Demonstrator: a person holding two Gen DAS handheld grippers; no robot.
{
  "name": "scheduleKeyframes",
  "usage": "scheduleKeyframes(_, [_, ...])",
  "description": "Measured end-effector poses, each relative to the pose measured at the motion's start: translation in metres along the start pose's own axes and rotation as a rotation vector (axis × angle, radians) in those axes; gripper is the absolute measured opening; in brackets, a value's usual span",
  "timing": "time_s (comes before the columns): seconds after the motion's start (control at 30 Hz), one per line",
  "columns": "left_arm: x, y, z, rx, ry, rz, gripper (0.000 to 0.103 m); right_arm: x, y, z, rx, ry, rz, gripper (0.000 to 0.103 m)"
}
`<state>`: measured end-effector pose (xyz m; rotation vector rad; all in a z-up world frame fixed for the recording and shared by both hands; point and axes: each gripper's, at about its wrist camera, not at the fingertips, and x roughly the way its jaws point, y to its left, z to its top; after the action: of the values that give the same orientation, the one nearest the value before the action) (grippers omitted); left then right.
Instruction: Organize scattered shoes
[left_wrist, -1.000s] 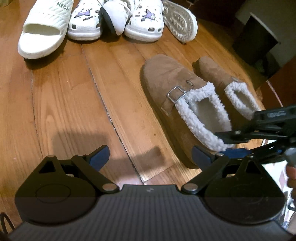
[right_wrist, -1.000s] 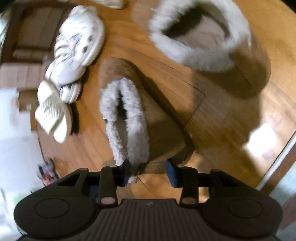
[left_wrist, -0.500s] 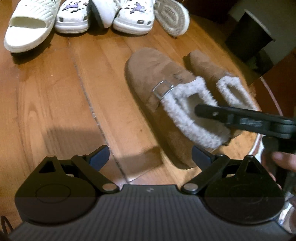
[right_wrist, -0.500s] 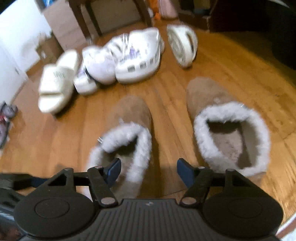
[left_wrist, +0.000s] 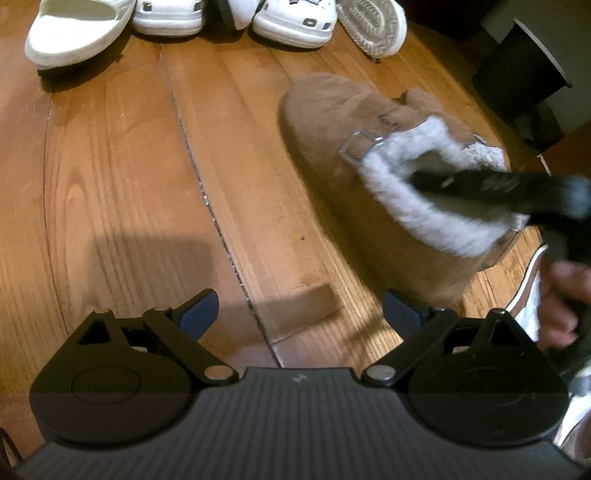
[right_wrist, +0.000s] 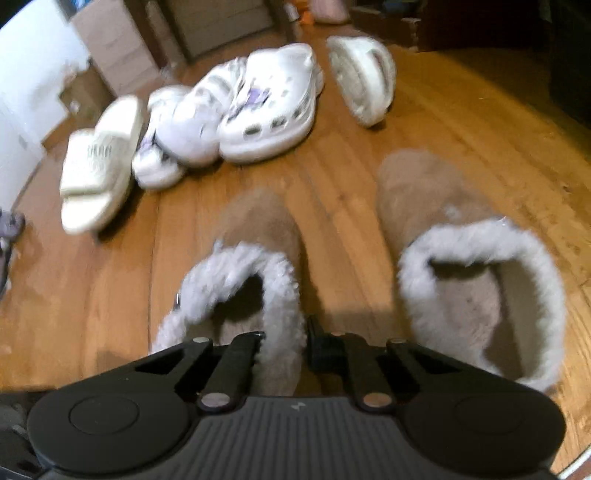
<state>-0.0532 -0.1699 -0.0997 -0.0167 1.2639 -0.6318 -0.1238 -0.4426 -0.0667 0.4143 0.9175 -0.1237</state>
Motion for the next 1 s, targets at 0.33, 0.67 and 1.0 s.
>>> scheduleKeyframes(0.33, [0.008,-0.002,-0.004,0.022,0.041,0.042,0.097,-0.050,-0.022,-0.004,-0.115,-0.201,-0.177,0.070])
scheduleKeyframes(0.67, [0.006,0.001,-0.001,-0.009,0.040,-0.011,0.097,-0.026,-0.034,0.002,-0.328,-0.039,-0.146,0.083])
scheduleKeyframes(1.0, [0.010,0.014,-0.004,-0.079,0.065,-0.022,0.097,0.034,-0.033,0.022,-0.494,0.025,-0.153,0.017])
